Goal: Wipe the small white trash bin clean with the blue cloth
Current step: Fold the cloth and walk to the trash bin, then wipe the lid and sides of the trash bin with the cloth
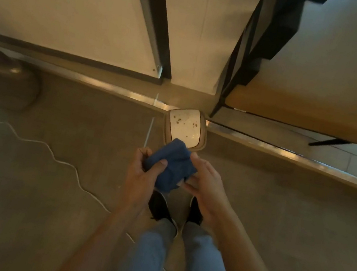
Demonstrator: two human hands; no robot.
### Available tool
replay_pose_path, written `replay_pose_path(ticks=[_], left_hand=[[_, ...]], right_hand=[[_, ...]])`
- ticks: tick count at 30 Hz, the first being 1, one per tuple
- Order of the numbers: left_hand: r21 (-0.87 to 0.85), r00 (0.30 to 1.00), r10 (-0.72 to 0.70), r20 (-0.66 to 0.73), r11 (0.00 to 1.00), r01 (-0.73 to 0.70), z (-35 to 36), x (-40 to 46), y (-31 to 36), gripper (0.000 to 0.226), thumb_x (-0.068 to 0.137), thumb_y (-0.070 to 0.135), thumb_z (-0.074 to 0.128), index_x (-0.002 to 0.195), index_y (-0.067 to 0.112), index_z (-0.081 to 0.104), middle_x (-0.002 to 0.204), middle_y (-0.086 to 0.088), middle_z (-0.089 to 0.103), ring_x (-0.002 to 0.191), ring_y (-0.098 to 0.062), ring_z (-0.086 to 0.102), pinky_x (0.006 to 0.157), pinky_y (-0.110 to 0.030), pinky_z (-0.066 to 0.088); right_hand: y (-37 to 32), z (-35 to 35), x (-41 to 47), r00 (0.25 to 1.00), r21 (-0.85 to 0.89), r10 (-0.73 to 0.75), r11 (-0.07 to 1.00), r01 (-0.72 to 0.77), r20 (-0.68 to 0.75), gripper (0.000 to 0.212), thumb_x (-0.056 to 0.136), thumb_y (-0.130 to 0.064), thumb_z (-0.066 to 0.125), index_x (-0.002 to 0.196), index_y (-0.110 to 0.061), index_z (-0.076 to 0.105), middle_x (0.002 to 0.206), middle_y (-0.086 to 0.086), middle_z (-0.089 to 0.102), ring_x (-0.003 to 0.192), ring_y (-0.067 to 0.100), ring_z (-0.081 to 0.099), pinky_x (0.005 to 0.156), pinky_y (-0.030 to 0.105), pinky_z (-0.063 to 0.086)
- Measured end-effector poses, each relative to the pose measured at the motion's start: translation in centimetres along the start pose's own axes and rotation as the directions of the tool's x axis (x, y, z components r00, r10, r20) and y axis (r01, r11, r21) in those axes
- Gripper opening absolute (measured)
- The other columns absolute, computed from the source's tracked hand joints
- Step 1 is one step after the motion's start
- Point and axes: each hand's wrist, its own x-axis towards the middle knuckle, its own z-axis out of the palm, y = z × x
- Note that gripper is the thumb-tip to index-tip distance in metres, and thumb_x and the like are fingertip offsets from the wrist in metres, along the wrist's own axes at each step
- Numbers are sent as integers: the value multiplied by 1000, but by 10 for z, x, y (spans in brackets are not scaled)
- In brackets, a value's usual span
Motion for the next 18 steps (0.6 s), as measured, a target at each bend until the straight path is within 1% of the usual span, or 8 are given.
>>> replay_pose_path(ticks=[2, 5, 8, 11, 13, 15, 17, 18], left_hand=[[20, 999, 34, 13, 999, -35, 5, 22, -14, 21, 95, 8, 65, 91, 18, 47, 86, -1, 48, 73, -4, 51, 61, -20, 44], [-15, 997, 81, 19, 997, -80, 14, 55, -40, 19, 87, 13, 66, 95, 21, 50, 91, 2, 53, 79, -7, 55, 66, -22, 48], [-75, 992, 122, -17, 990, -123, 24, 88, -73, 34, 87, 5, 62, 112, 27, 56, 109, 7, 63, 94, -9, 64, 74, -25, 55], [-13, 978, 204, -51, 979, -205, 31, 122, -109, 45, 91, -9, 56, 121, 25, 60, 117, 8, 64, 101, -2, 65, 77, -21, 56], [105, 956, 290, -47, 953, -284, 32, 147, -136, 41, 88, 3, 56, 116, 33, 64, 121, 2, 63, 105, -1, 63, 84, -22, 55], [244, 937, 348, -19, 911, -333, 33, 172, -165, 38, 86, 15, 54, 113, 40, 63, 123, -2, 59, 106, 2, 59, 88, -15, 51], [340, 935, 354, 9, 878, -336, 34, 197, -192, 32, 90, 29, 56, 120, 40, 62, 125, 2, 56, 109, 6, 55, 90, -12, 48], [357, 937, 348, 22, 873, -333, 35, 206, -202, 34, 91, 37, 57, 125, 38, 61, 126, 4, 54, 111, 7, 54, 92, -14, 48]], right_hand=[[7, -4, 30, 997, 43, 19, 999, -22, 80, 40, 95, -48, 60, 121, -17, 63, 109, 0, 76, 101, 17, 72, 86, 35, 57], [19, -12, 76, 989, 117, 23, 992, -40, 145, 41, 96, -36, 64, 122, -5, 59, 113, 7, 73, 99, 22, 72, 79, 31, 55], [39, -19, 124, 987, 197, -15, 980, -18, 163, 18, 95, -24, 66, 104, -9, 59, 97, 9, 68, 86, 20, 66, 74, 31, 50], [61, -26, 172, 976, 273, -38, 962, -22, 214, 14, 92, -20, 68, 97, -11, 59, 96, 7, 67, 86, 17, 66, 75, 31, 51], [73, -29, 202, 974, 259, -37, 966, -22, 222, 16, 89, -18, 70, 99, -10, 60, 98, 8, 68, 86, 16, 68, 75, 29, 56], [83, -32, 230, 982, 190, -32, 982, -4, 186, 20, 86, -18, 73, 100, -11, 62, 101, 9, 70, 93, 21, 69, 86, 39, 56], [93, -34, 257, 988, 97, -50, 995, 36, 146, 25, 85, -19, 75, 106, -10, 63, 109, 14, 71, 104, 30, 69, 97, 48, 52], [97, -34, 269, 989, 55, -64, 997, 57, 136, 28, 86, -19, 75, 109, -9, 63, 114, 17, 70, 108, 32, 68, 98, 50, 52]])
